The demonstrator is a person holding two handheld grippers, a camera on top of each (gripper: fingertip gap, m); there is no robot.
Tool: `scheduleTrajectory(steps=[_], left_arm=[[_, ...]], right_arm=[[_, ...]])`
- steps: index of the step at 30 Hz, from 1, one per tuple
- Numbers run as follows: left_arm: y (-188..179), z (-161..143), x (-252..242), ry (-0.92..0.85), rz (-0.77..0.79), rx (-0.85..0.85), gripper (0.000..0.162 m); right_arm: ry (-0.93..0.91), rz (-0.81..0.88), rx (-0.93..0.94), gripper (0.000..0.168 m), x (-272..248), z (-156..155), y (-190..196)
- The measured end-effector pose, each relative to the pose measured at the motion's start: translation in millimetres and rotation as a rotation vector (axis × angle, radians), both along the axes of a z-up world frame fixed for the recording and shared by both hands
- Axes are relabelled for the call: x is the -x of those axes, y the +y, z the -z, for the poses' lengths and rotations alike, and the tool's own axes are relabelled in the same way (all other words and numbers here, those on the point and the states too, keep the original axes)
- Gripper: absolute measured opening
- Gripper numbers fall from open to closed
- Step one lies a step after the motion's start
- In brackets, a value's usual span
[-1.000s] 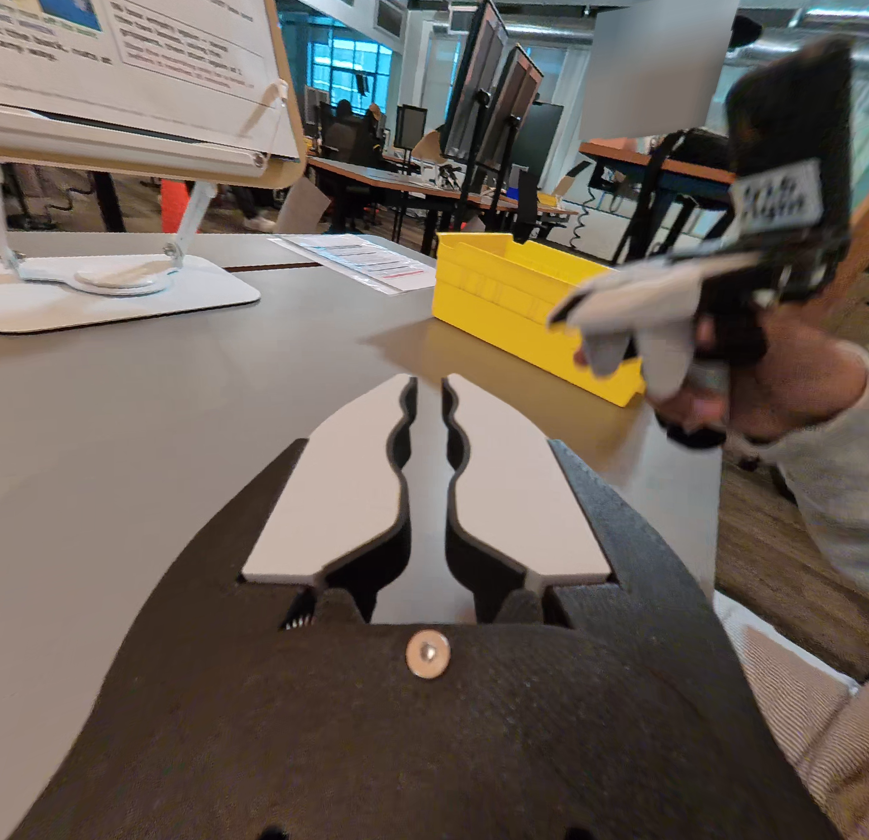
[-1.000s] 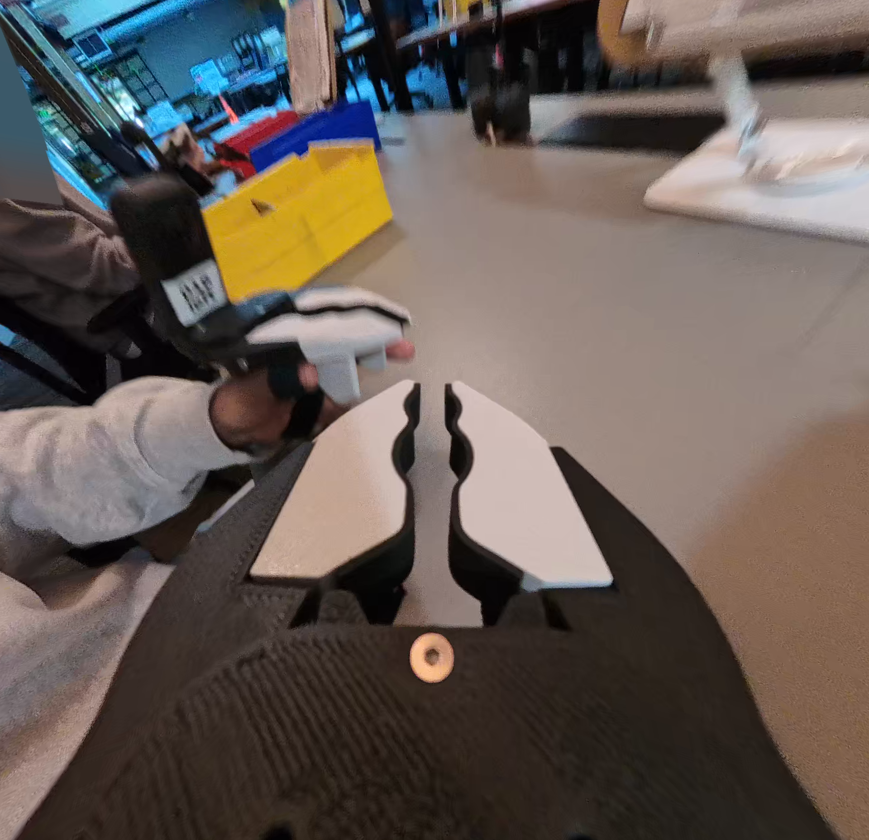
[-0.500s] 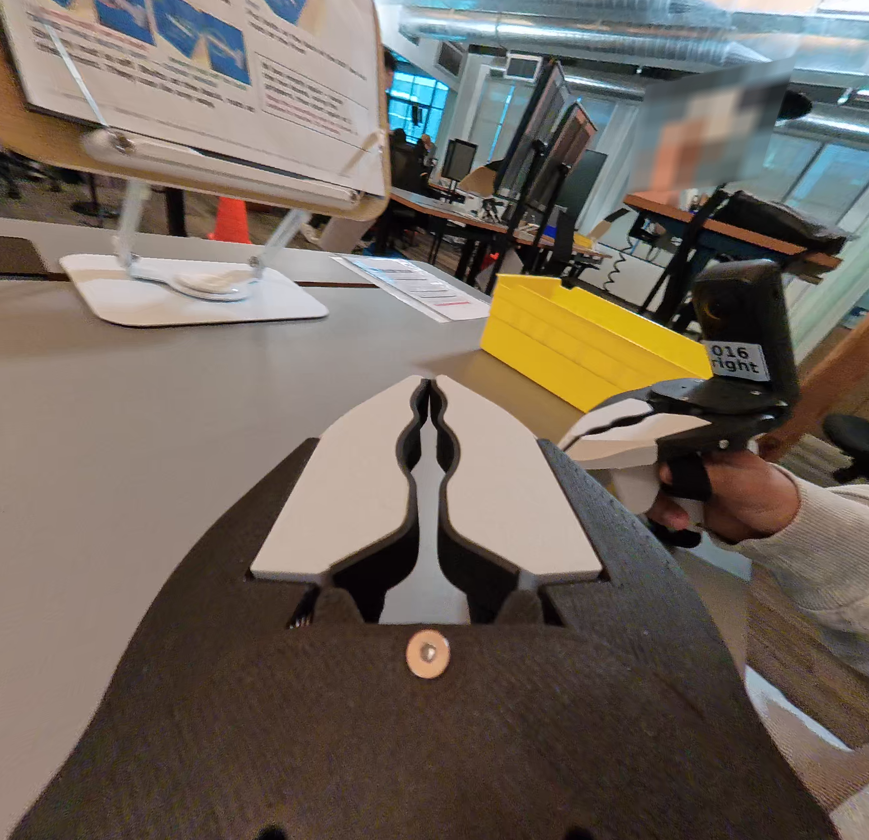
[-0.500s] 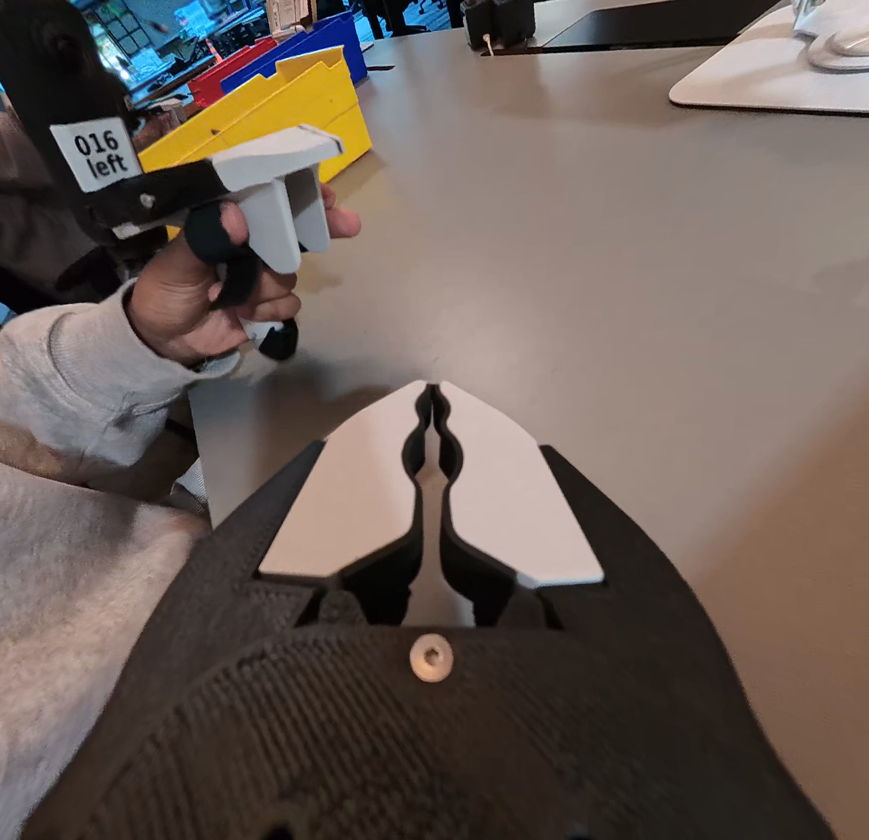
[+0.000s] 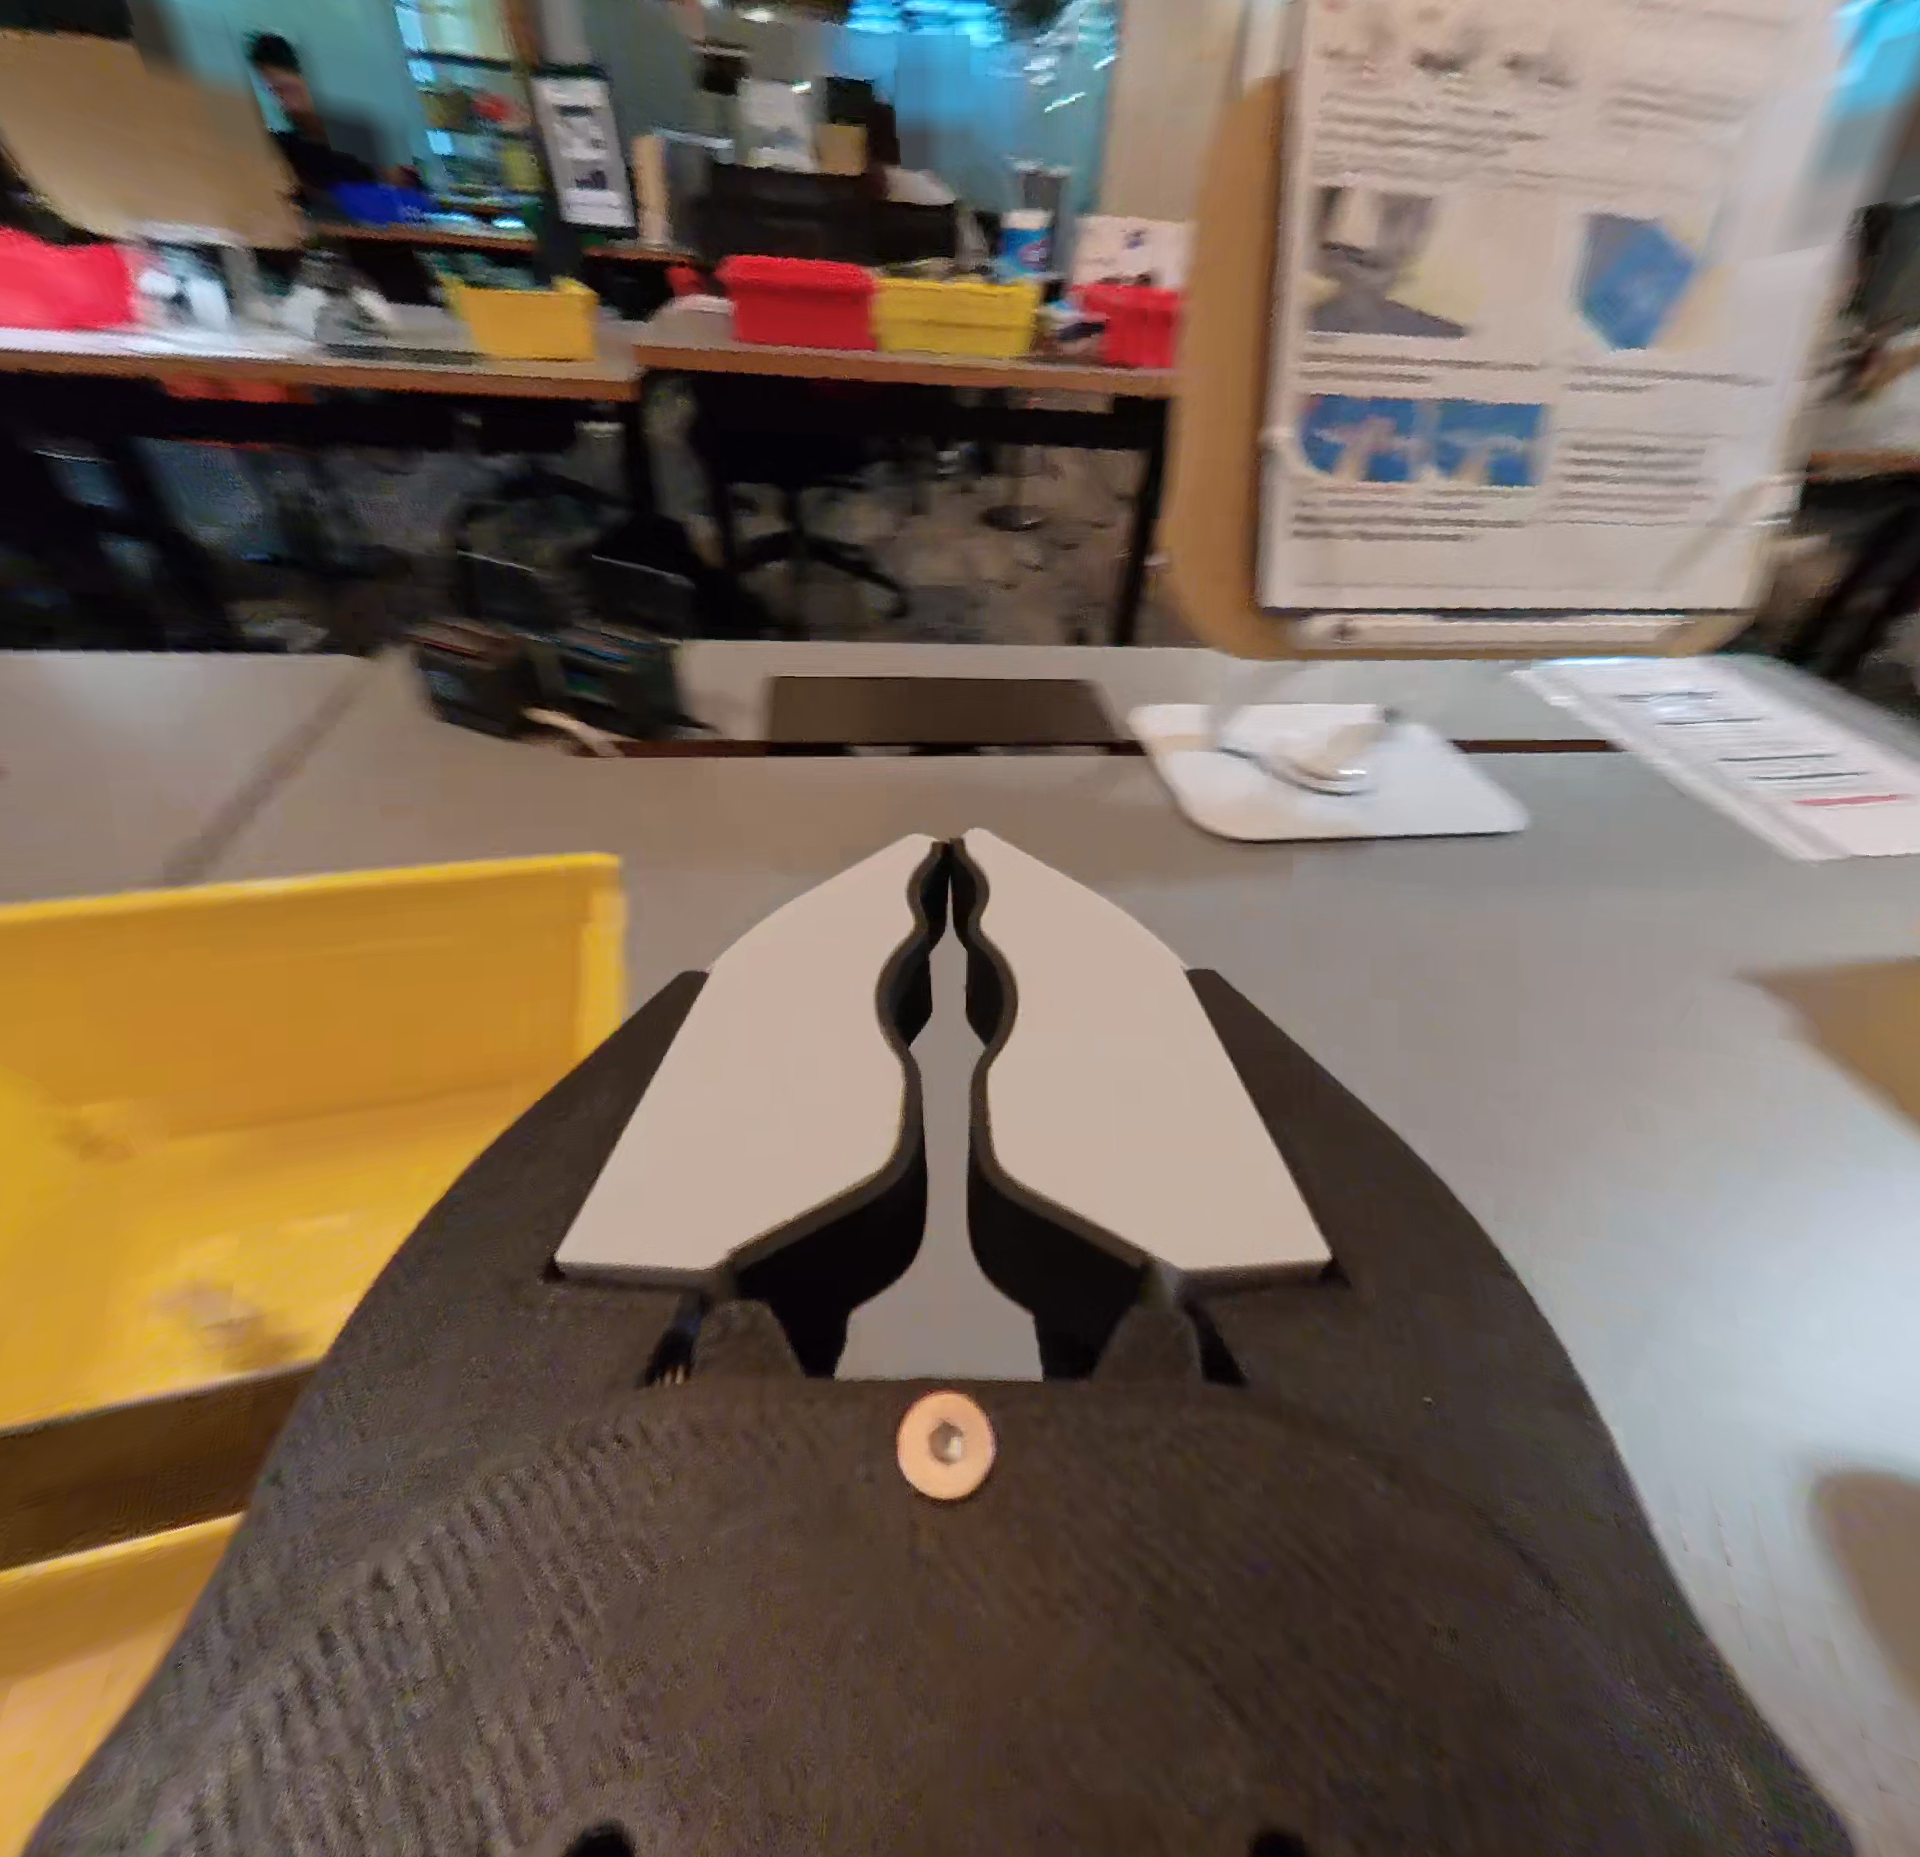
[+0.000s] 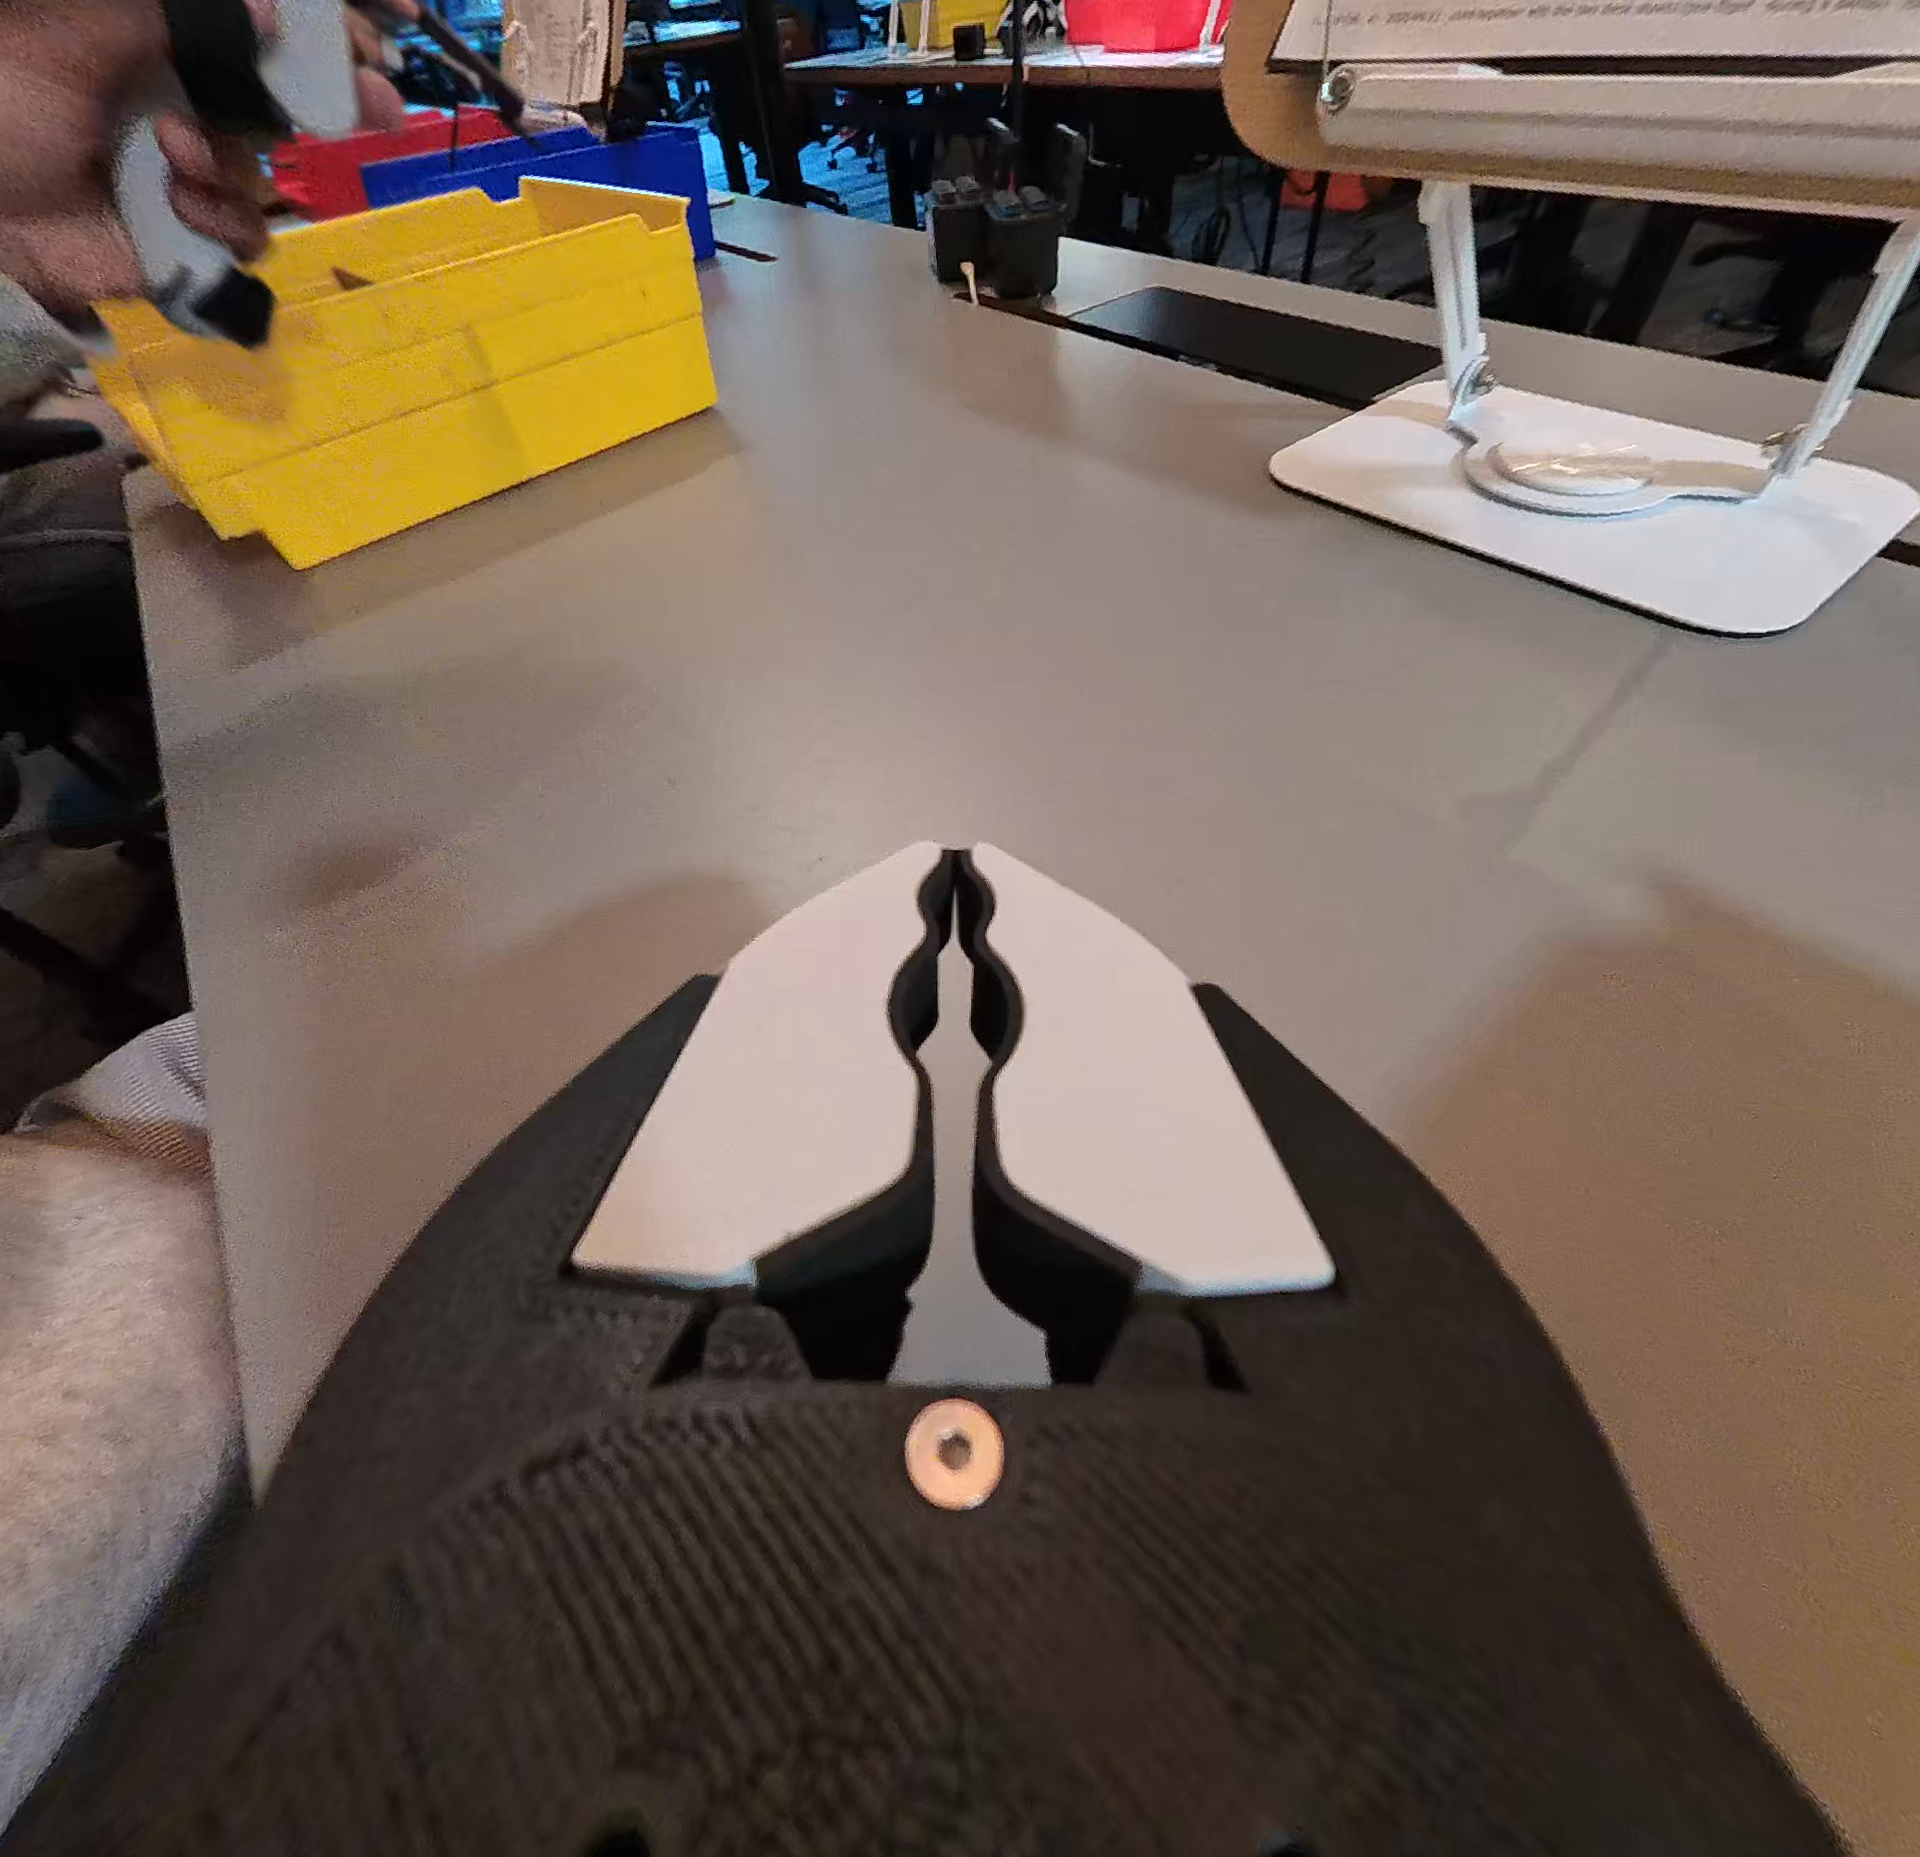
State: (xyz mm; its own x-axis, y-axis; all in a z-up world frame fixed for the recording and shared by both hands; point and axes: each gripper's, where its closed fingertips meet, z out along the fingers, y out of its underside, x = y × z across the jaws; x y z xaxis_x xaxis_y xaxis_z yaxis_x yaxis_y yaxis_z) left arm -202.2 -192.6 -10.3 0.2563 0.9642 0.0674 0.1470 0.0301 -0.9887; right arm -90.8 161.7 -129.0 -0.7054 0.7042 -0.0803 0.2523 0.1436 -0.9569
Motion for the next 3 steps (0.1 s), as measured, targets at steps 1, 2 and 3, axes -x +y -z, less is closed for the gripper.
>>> scheduleTrajectory(steps=[1, 2, 3], left_arm=[[-23.7, -8.2, 7.5, -0.024, -0.04, 0.045, 0.0], [-45.8, -12.8, 16.6, -0.072, -0.063, 0.087, 0.0], [-66.9, -11.8, 26.7, -0.151, -0.071, 0.127, 0.002]], right_arm=[[0.01, 0.006, 0.002, 0.001, 1.5, -0.3, 0.7], [0.016, 0.008, 0.008, 0.008, 2.9, -0.8, 0.2], [0.02, 0.006, 0.016, 0.019, 4.5, -1.2, -1.5]])
